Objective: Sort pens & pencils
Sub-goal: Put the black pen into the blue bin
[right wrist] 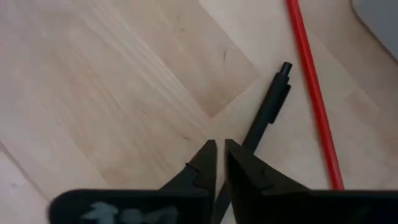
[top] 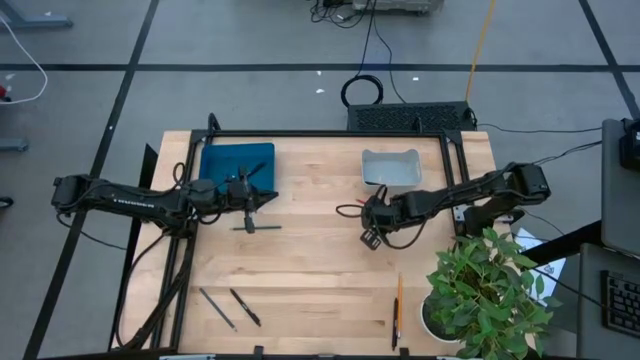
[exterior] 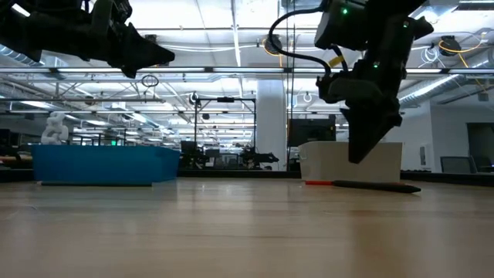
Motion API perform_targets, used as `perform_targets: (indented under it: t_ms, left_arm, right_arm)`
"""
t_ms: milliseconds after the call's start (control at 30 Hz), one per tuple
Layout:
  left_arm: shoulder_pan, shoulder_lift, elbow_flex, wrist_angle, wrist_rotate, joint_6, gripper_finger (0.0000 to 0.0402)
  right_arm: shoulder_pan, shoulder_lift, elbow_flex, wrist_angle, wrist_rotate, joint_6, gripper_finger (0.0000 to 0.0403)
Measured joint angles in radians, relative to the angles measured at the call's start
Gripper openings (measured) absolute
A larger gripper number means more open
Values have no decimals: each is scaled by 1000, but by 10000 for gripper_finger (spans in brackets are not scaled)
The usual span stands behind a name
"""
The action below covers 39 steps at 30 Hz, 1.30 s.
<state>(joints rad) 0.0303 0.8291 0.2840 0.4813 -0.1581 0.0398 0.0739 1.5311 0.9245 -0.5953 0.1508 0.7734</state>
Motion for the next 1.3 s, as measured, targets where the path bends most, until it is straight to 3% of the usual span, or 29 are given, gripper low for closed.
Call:
perform_targets:
  t_ms: [267,467,767,1067,1300]
  left_arm:
    - [0,0,0,-5,0,-17,10]
    - [0,0,0,-9,0,-23,7]
    - [0,0,0,-9,1,-24,5]
    - [0,0,0,-9,1,-21,4]
    - [0,0,0,-9,0,-36,33]
  right_arm:
    - [-9,23,-65,60,27,17,175]
    - [-27,21,-148,158,27,32,206]
    - [-27,17,-200,202,25,73,162]
    - [-28,18,-205,207,19,32,18]
    - [-28,-22,-204,214,-3,-32,15]
